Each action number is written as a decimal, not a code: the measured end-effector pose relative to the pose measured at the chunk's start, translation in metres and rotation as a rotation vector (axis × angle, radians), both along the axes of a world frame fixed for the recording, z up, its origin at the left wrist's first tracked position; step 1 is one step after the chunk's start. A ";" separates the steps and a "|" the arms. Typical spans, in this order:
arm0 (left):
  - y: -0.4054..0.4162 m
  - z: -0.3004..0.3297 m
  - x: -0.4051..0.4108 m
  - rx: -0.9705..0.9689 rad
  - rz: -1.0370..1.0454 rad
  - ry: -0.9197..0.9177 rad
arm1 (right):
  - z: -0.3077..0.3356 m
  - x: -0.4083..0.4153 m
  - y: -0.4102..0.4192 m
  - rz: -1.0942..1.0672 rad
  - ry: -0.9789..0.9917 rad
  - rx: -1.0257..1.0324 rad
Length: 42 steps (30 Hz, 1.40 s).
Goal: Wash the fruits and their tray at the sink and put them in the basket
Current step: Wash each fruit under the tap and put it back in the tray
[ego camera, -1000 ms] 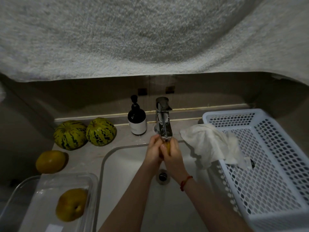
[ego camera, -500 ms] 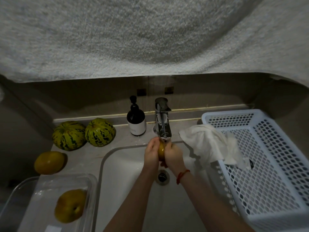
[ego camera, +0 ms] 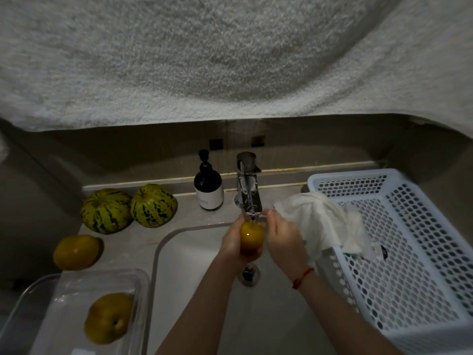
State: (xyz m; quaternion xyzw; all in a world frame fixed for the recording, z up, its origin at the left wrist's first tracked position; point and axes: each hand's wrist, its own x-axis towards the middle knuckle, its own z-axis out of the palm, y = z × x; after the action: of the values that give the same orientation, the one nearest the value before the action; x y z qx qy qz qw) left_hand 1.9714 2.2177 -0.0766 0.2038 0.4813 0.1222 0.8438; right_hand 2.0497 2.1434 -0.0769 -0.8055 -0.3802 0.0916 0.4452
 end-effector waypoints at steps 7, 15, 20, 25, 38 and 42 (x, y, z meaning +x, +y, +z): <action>-0.003 0.002 0.014 -0.061 0.053 -0.029 | 0.021 0.026 0.023 -0.013 0.443 -0.352; -0.007 -0.006 0.002 0.101 0.118 -0.082 | -0.019 -0.016 0.027 -0.110 0.633 -0.246; -0.005 -0.009 -0.004 -0.046 0.144 -0.017 | 0.013 0.006 0.020 -0.011 0.021 -0.322; -0.004 -0.002 0.005 -0.137 0.135 0.032 | 0.090 0.038 0.043 -0.055 0.048 -0.127; -0.001 0.011 0.003 -0.130 0.118 0.015 | 0.079 0.020 0.047 0.060 0.208 -0.180; -0.004 0.016 -0.001 -0.124 0.107 0.045 | 0.072 0.015 0.031 -0.006 0.115 -0.044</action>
State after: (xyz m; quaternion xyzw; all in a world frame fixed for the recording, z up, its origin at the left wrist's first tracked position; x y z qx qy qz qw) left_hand 1.9701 2.2141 -0.0607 0.1279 0.5169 0.1324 0.8360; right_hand 2.0642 2.1743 -0.0051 -0.8097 -0.3494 0.1446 0.4487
